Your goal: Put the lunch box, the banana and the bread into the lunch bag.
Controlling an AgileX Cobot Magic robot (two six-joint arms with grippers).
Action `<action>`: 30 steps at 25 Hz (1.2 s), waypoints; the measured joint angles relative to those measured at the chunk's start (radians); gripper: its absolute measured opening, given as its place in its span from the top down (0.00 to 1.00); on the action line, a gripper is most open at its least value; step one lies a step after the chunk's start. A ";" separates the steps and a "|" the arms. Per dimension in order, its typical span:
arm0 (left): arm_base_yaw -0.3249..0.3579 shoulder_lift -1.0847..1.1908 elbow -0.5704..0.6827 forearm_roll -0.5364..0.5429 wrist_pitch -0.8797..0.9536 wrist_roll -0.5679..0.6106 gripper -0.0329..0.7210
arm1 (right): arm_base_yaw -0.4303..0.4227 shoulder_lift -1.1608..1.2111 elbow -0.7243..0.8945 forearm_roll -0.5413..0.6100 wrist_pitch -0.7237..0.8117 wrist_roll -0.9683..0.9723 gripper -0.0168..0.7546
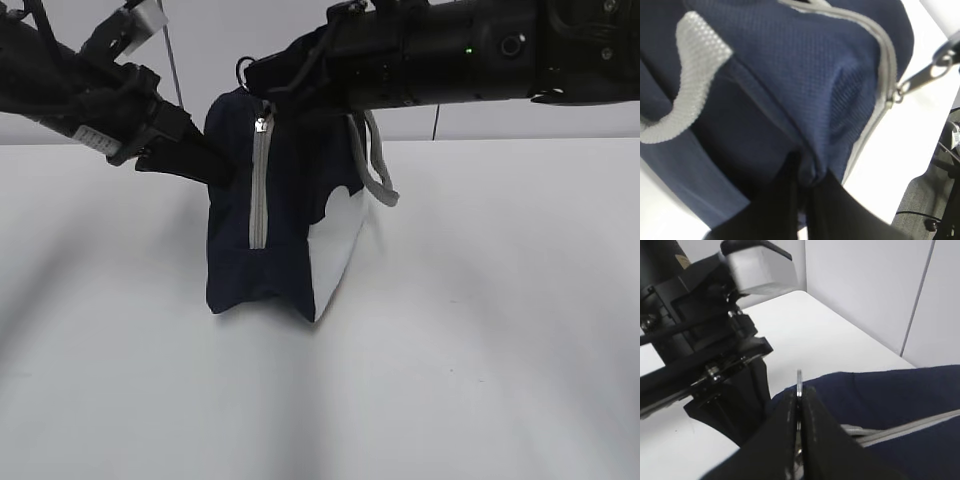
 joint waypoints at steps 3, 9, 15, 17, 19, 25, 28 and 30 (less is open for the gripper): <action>0.000 0.000 0.000 0.001 0.012 -0.001 0.95 | 0.000 0.000 -0.023 -0.003 0.000 0.009 1.00; 0.000 0.000 0.000 0.004 0.033 -0.003 0.95 | -0.046 0.000 -0.037 -0.015 -0.035 0.042 1.00; 0.000 0.000 0.000 0.003 0.051 -0.003 0.95 | -0.087 0.002 -0.045 -0.019 -0.078 0.072 1.00; 0.000 0.000 0.000 0.002 0.064 -0.003 0.95 | -0.087 0.013 -0.057 -0.022 -0.085 0.076 1.00; 0.000 0.000 0.000 0.005 0.081 -0.003 0.95 | -0.087 0.028 -0.070 -0.022 -0.092 0.090 1.00; 0.000 0.000 0.000 0.017 0.107 -0.004 0.95 | -0.094 0.056 -0.107 -0.026 -0.119 0.121 1.00; 0.000 0.000 0.000 0.021 0.110 -0.004 0.95 | -0.094 0.061 -0.128 -0.041 -0.128 0.130 1.00; 0.000 0.000 0.000 0.024 0.111 -0.004 0.95 | -0.096 0.062 -0.134 -0.058 -0.128 0.148 1.00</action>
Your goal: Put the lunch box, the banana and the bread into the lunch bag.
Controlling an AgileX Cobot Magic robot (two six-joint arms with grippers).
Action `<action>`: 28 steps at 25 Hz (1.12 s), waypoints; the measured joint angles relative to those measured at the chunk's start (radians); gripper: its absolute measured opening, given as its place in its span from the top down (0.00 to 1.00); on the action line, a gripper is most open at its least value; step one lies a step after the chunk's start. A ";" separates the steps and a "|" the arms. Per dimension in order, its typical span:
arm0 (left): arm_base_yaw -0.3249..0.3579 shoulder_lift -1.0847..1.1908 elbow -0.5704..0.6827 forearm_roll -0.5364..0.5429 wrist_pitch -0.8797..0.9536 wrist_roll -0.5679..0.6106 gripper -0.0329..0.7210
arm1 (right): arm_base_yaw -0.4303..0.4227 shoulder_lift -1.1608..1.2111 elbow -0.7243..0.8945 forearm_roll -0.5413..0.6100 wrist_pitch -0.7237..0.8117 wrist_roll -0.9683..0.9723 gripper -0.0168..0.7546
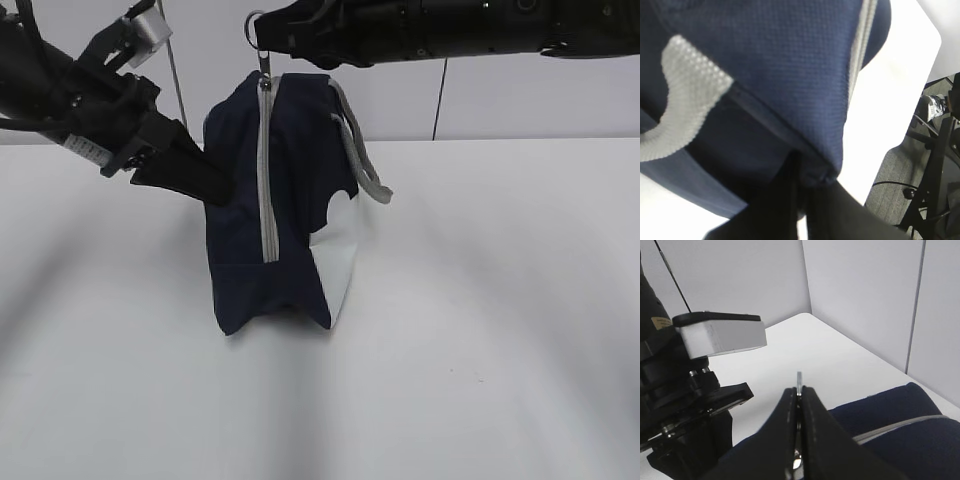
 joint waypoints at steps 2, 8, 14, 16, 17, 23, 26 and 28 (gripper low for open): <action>0.000 0.000 0.000 0.002 0.000 0.000 0.95 | 0.000 0.000 -0.004 -0.014 0.000 0.009 1.00; 0.000 0.000 0.000 0.011 0.000 0.000 0.95 | -0.006 0.020 -0.014 -0.021 0.002 0.043 1.00; 0.000 0.000 0.000 0.014 0.002 0.000 0.95 | -0.033 0.044 -0.025 -0.037 -0.006 0.115 1.00; 0.000 0.000 0.000 0.017 0.002 0.000 0.95 | -0.035 0.056 -0.040 -0.054 -0.013 0.153 1.00; 0.000 0.000 0.000 0.019 0.003 0.000 0.95 | -0.035 0.068 -0.053 -0.075 -0.018 0.174 1.00; 0.000 0.000 0.000 0.029 0.006 0.000 0.95 | -0.035 0.109 -0.102 -0.262 -0.032 0.337 1.00; 0.000 0.000 0.000 0.030 0.006 0.000 0.95 | -0.039 0.113 -0.108 -0.327 -0.032 0.374 1.00; 0.000 0.000 0.000 0.030 0.006 0.000 0.95 | -0.039 0.117 -0.110 -0.334 -0.032 0.379 1.00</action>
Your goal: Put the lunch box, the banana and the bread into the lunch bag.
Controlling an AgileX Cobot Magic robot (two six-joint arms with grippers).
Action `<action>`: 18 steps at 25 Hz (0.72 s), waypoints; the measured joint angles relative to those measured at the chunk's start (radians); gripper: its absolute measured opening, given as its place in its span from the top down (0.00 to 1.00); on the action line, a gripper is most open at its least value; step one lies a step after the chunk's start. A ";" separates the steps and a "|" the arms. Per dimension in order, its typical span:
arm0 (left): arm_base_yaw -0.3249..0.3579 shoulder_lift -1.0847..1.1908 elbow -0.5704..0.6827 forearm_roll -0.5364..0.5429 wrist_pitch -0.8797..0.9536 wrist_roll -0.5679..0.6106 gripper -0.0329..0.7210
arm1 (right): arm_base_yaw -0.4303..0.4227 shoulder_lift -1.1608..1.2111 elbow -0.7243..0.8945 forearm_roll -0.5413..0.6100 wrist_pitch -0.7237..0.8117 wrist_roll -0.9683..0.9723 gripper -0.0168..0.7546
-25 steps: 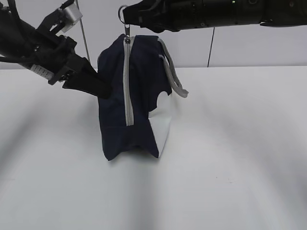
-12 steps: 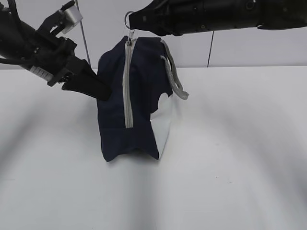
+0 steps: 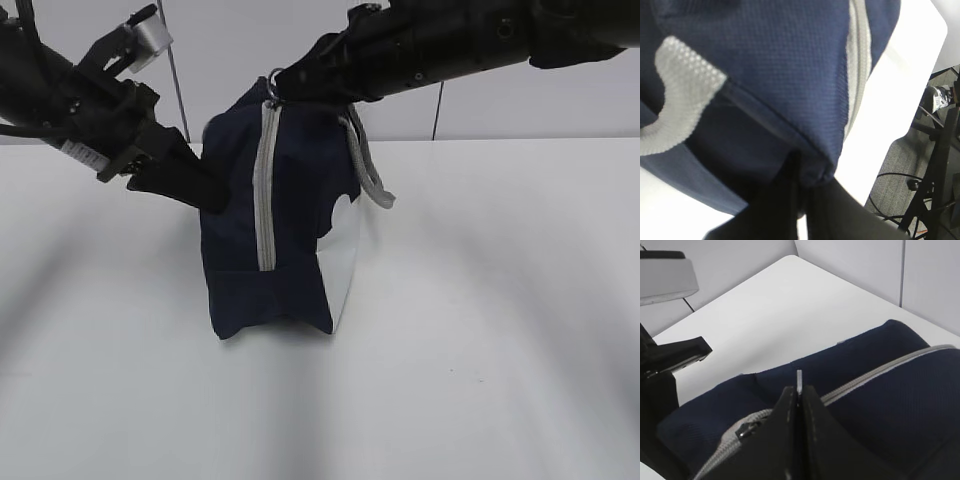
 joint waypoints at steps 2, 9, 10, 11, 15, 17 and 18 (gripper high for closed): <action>0.000 0.000 0.000 0.001 0.000 0.000 0.95 | 0.000 0.004 0.000 -0.005 0.000 0.004 1.00; -0.005 0.000 0.000 0.003 -0.006 0.001 0.95 | 0.000 0.004 -0.055 -0.007 0.000 0.006 1.00; -0.010 0.000 0.000 0.004 -0.010 0.002 0.95 | 0.000 0.004 -0.063 -0.008 0.000 0.006 1.00; -0.016 0.000 0.000 0.004 -0.012 0.003 0.95 | 0.000 0.004 -0.069 -0.011 0.000 0.006 1.00; -0.028 0.000 0.000 0.011 -0.019 0.003 0.95 | 0.000 0.004 -0.089 -0.017 -0.002 0.007 1.00; -0.029 0.000 0.000 0.012 -0.019 0.003 0.95 | 0.000 0.005 -0.089 -0.021 -0.002 0.007 1.00; -0.030 0.000 0.000 0.014 -0.019 0.003 0.95 | 0.000 0.008 -0.089 -0.023 0.000 0.007 1.00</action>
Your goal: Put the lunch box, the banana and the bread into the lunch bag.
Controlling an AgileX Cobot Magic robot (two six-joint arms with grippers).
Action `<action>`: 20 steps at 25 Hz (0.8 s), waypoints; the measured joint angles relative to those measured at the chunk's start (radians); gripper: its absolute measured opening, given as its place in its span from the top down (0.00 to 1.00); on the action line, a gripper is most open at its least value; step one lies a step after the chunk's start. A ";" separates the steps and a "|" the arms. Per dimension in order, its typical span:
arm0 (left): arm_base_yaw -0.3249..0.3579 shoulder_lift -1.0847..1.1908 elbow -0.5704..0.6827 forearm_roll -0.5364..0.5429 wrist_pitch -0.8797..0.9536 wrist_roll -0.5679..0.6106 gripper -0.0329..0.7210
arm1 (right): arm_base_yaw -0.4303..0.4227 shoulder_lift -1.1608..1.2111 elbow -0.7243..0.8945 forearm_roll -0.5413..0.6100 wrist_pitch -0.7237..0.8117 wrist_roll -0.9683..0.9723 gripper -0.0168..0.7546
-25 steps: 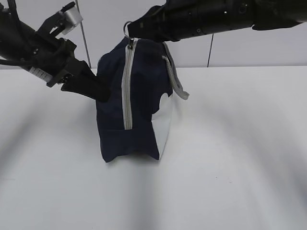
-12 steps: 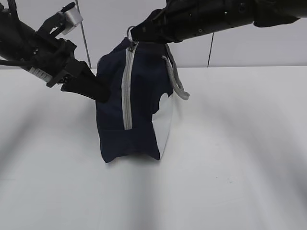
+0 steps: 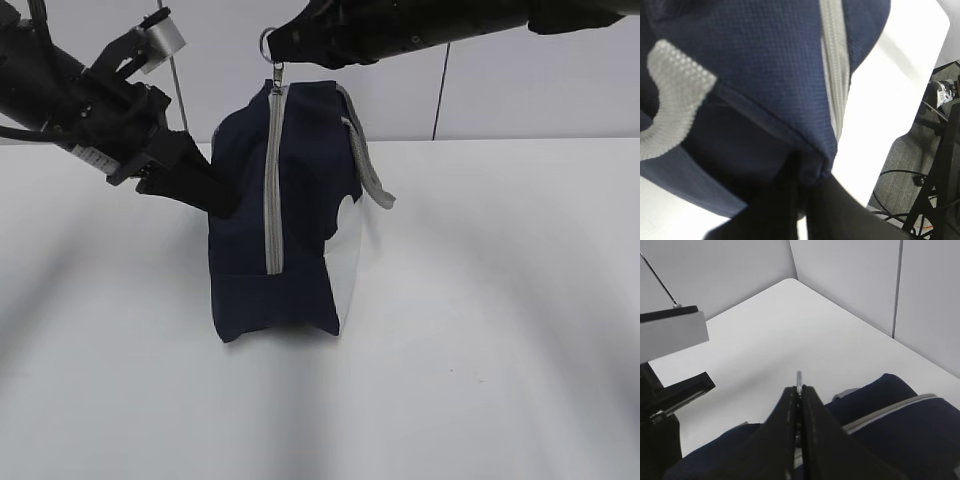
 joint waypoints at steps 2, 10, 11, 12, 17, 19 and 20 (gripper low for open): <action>0.000 0.000 0.000 0.001 0.000 0.000 0.95 | 0.000 0.006 -0.003 0.000 0.002 0.002 1.00; 0.000 0.000 0.000 0.022 0.001 0.000 0.95 | 0.000 0.052 -0.024 0.000 0.006 0.016 1.00; 0.000 0.000 0.000 0.023 0.001 0.000 0.95 | 0.000 0.054 -0.030 0.000 0.006 0.018 1.00; 0.000 0.000 0.000 0.024 0.001 0.000 0.95 | 0.000 0.055 -0.039 0.000 0.006 0.018 1.00; 0.000 0.000 0.000 0.027 0.004 0.000 0.95 | 0.000 0.087 -0.076 0.000 0.006 0.054 1.00; 0.000 0.000 0.000 0.028 0.004 0.000 0.95 | -0.007 0.097 -0.080 0.000 0.006 0.071 1.00; 0.000 0.000 0.000 0.028 0.004 0.000 0.95 | -0.014 0.102 -0.080 0.000 0.006 0.075 1.00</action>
